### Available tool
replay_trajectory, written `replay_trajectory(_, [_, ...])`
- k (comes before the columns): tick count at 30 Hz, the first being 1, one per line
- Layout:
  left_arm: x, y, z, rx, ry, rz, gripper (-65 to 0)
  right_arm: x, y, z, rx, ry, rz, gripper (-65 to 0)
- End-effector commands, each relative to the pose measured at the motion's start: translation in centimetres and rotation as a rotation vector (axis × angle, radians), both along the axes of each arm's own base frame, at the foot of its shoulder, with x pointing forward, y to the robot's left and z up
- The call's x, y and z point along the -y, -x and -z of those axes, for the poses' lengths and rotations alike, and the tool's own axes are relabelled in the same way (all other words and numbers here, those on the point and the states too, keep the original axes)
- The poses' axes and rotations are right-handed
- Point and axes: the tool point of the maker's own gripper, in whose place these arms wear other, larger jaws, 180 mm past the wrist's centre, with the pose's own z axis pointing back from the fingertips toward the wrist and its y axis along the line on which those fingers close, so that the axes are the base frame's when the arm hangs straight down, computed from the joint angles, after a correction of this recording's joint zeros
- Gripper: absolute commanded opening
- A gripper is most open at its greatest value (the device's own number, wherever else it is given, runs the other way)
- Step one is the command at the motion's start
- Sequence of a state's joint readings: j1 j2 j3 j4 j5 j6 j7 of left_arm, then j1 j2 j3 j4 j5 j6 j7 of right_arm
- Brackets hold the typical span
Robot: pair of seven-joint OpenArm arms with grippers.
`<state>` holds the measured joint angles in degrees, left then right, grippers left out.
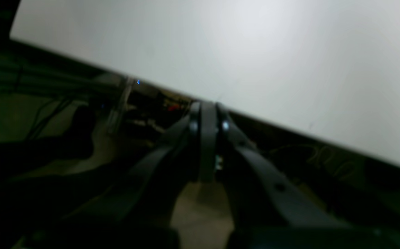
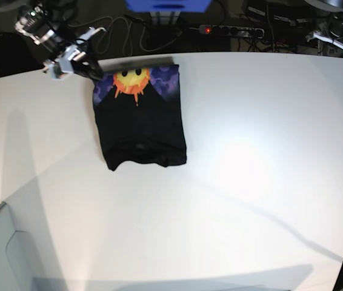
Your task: Fold the T-shirt properly
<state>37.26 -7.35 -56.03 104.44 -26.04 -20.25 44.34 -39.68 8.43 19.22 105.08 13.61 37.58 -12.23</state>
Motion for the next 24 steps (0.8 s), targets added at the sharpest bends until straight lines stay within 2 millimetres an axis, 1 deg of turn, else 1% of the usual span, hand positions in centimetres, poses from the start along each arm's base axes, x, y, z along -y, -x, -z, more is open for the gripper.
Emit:
replay_trajectory(1, [-0.5,1.0,0.0,-0.019,-0.007,-0.007,-65.0,0.3,0.4,-0.8,0.018,-0.015,0.007,-64.9])
replay_trajectory(4, [-0.7,4.2,2.6,-0.091,0.054,-0.079,-65.0,1.7,2.9,0.1,-0.051,0.004,0.067,-64.9])
replay_trajectory(7, [-0.8,8.1,5.8,-0.174,0.131,-0.168,-65.0,3.3,5.1,0.8,-0.111,0.028,0.138,-64.9])
replay_trajectory(9, [-0.2,10.3,8.3,-0.218,0.192,-0.214,-65.0,4.2,6.7,2.0,-0.166,0.032,0.179,-64.9])
replay_trajectory(10, [0.5,10.9,9.7,-0.229,0.222,-0.218,-65.0,4.5,7.7,2.9,-0.202,0.028,0.197,-64.9])
replay_trajectory(11, [0.9,11.1,10.8,-0.233,0.231,-0.204,-65.0,4.7,8.4,3.7,-0.232,0.022,0.21,-64.9])
replay_trajectory(13, [2.4,11.7,13.3,-0.258,0.251,-0.153,-65.0,5.0,10.5,5.9,-0.315,0.004,0.235,-64.9])
replay_trajectory(15, [4.9,12.6,16.3,-0.281,0.267,-0.078,-65.0,5.5,12.4,8.5,-0.396,-0.023,0.28,-64.9])
replay_trajectory(16, [6.0,12.4,17.8,-0.282,0.272,-0.032,-65.0,5.8,13.0,9.9,-0.433,-0.035,0.297,-64.9])
replay_trajectory(18, [8.0,13.0,20.5,-0.308,0.289,0.022,-65.0,5.1,14.7,12.8,-0.524,-0.078,0.317,-64.9])
replay_trajectory(20, [9.9,13.8,23.0,-0.347,0.322,0.047,-65.0,4.7,15.7,15.7,-0.61,-0.1,0.306,-64.9])
replay_trajectory(21, [10.6,14.2,24.0,-0.367,0.335,0.048,-65.0,4.1,16.3,17.1,-0.657,-0.106,0.287,-64.9])
replay_trajectory(22, [11.1,14.2,24.9,-0.373,0.348,0.037,-65.0,3.4,16.7,18.4,-0.688,-0.113,0.276,-64.9])
replay_trajectory(24, [12.1,13.8,26.2,-0.376,0.366,0.031,-65.0,2.5,17.0,20.4,-0.708,-0.116,0.267,-64.9])
